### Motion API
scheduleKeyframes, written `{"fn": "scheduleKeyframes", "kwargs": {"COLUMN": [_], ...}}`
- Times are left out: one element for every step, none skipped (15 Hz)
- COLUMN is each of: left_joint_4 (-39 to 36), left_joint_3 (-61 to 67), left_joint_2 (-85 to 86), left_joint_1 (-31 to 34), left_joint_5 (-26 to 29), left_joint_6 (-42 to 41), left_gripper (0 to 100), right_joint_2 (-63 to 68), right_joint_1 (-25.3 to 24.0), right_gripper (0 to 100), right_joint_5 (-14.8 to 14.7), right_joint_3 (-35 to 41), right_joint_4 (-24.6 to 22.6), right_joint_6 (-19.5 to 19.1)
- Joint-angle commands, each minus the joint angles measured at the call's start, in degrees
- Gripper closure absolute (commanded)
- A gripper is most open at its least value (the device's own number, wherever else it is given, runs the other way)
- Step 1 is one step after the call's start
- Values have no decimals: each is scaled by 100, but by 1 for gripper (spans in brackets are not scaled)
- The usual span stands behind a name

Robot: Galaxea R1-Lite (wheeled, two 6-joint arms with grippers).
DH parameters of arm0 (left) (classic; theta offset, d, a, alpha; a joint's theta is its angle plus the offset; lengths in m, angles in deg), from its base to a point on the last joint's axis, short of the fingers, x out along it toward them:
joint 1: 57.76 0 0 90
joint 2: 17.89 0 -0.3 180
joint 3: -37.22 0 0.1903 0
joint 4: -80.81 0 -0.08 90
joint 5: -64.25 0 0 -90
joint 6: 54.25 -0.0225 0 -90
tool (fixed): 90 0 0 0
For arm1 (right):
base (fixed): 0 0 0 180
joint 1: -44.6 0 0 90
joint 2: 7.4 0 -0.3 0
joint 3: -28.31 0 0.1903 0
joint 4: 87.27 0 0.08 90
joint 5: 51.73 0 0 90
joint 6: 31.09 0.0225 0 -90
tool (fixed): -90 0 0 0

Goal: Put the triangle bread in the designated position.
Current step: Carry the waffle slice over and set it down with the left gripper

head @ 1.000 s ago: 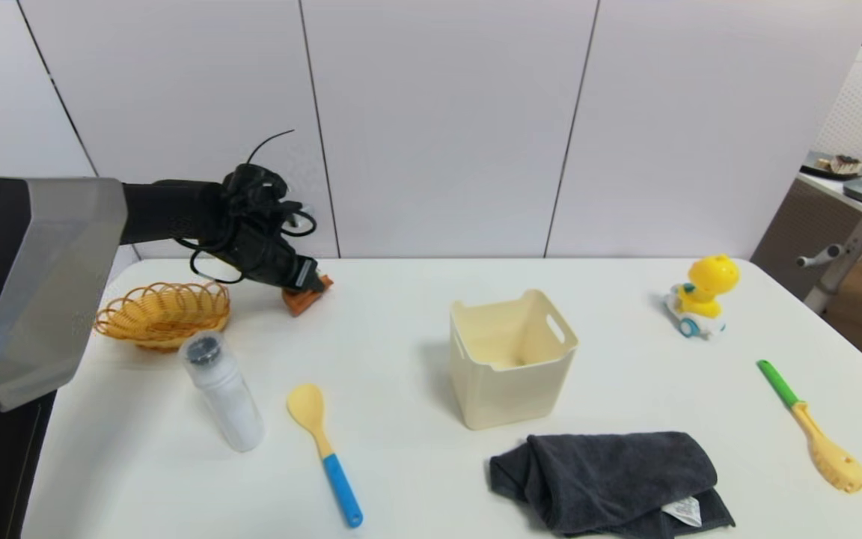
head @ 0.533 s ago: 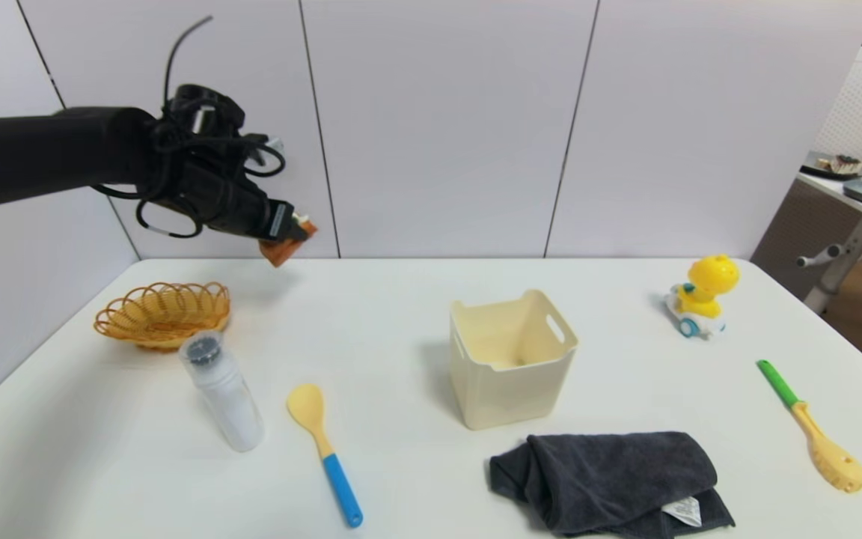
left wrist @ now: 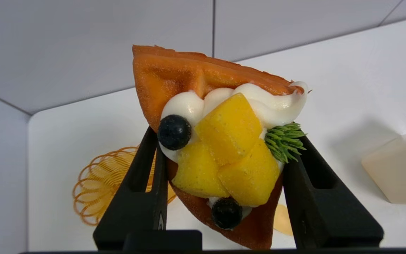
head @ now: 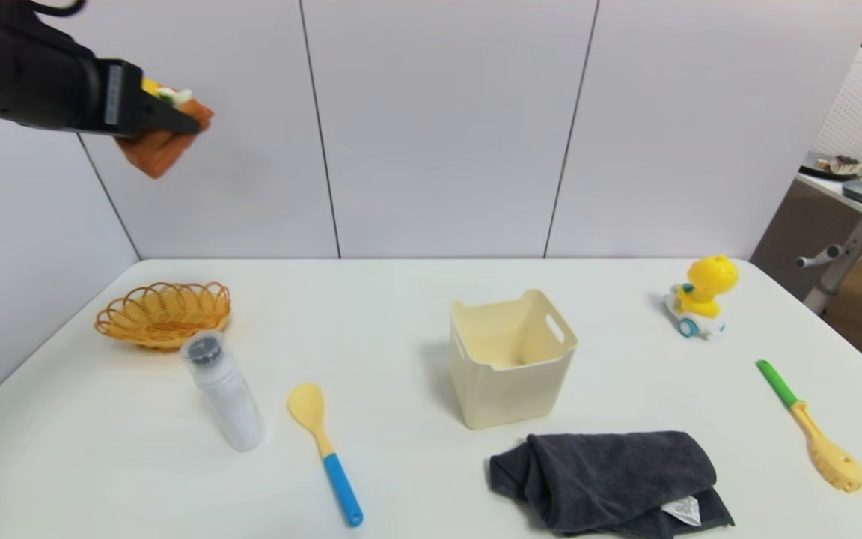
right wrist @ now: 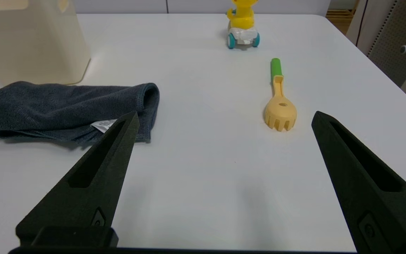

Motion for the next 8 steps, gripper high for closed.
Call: {"fn": "scheduleKeyframes", "kwargs": {"left_joint_4": [100, 83, 83, 83, 83, 74, 48, 48], "left_joint_3": [442, 627, 855, 1101, 1391, 1813, 2200, 2613], "left_joint_2": [1231, 1381, 1512, 1627, 1723, 1802, 1890, 1934], "left_joint_1": [1117, 1390, 1618, 1768, 1820, 1820, 1820, 1812], "left_joint_5": [-6, -6, -6, 3, 3, 20, 20, 38], "left_joint_6": [-331, -428, -446, -446, -446, -454, -490, -577], "left_gripper": [100, 100, 100, 100, 100, 100, 100, 100], "right_joint_2": [9, 9, 9, 9, 9, 9, 9, 9], "right_joint_1": [-2, -2, -2, -2, -2, -2, -2, -2], "right_gripper": [0, 0, 0, 0, 0, 0, 0, 0], "right_joint_5": [0, 8, 0, 0, 0, 0, 0, 0], "right_joint_3": [1, 1, 1, 1, 1, 1, 1, 1], "right_joint_4": [0, 0, 0, 0, 0, 0, 0, 0], "right_joint_6": [0, 0, 0, -8, -8, 0, 0, 0]}}
